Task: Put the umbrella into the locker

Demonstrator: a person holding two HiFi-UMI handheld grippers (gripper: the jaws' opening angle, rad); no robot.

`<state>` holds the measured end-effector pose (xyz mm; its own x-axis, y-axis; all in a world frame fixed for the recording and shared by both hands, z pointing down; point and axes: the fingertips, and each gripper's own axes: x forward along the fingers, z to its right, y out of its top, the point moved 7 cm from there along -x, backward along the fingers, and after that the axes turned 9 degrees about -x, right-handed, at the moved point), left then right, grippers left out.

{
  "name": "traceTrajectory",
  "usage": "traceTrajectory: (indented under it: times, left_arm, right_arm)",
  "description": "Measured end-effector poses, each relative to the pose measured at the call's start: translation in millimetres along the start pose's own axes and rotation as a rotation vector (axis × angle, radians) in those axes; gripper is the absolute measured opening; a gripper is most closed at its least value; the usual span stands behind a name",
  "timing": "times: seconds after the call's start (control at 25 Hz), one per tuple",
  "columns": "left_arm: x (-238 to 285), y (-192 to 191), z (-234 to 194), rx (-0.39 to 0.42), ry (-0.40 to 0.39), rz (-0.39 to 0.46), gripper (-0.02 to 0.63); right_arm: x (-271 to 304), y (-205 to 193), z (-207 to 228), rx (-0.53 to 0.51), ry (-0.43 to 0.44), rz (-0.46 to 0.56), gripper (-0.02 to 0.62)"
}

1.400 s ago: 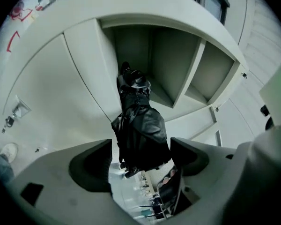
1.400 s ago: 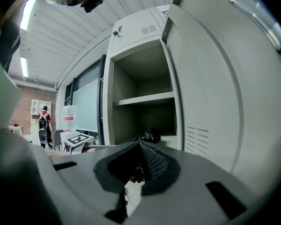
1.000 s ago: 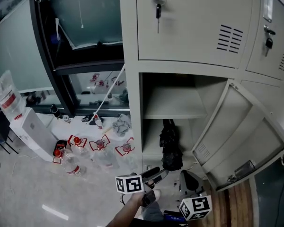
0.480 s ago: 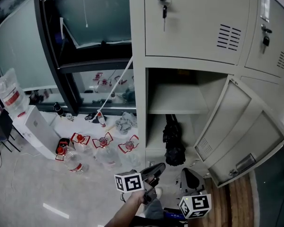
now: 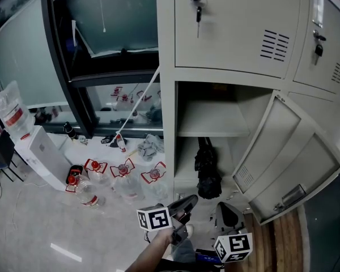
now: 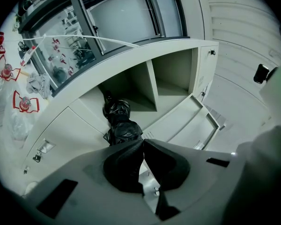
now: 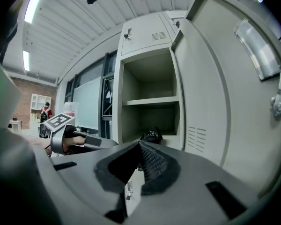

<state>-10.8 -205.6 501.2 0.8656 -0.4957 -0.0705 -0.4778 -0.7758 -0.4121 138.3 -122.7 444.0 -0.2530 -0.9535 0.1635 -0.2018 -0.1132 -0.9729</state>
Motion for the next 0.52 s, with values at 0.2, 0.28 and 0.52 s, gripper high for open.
traceTrajectory:
  times: [0.2, 0.28, 0.52]
  left_arm:
    - [1.9, 1.0, 0.1, -0.012, -0.013, 0.009, 0.017]
    - [2.0, 1.7, 0.1, -0.012, -0.017, 0.011, 0.017]
    - [3.5, 3.6, -1.7, -0.021, -0.015, 0.011, 0.017]
  right_arm:
    - [0.7, 0.3, 0.3, -0.003, 0.002, 0.002, 0.0]
    - [0.8, 0.9, -0.6, -0.004, 0.004, 0.003, 0.0]
    - [3.9, 1.7, -0.7, -0.004, 0.008, 0.007, 0.0]
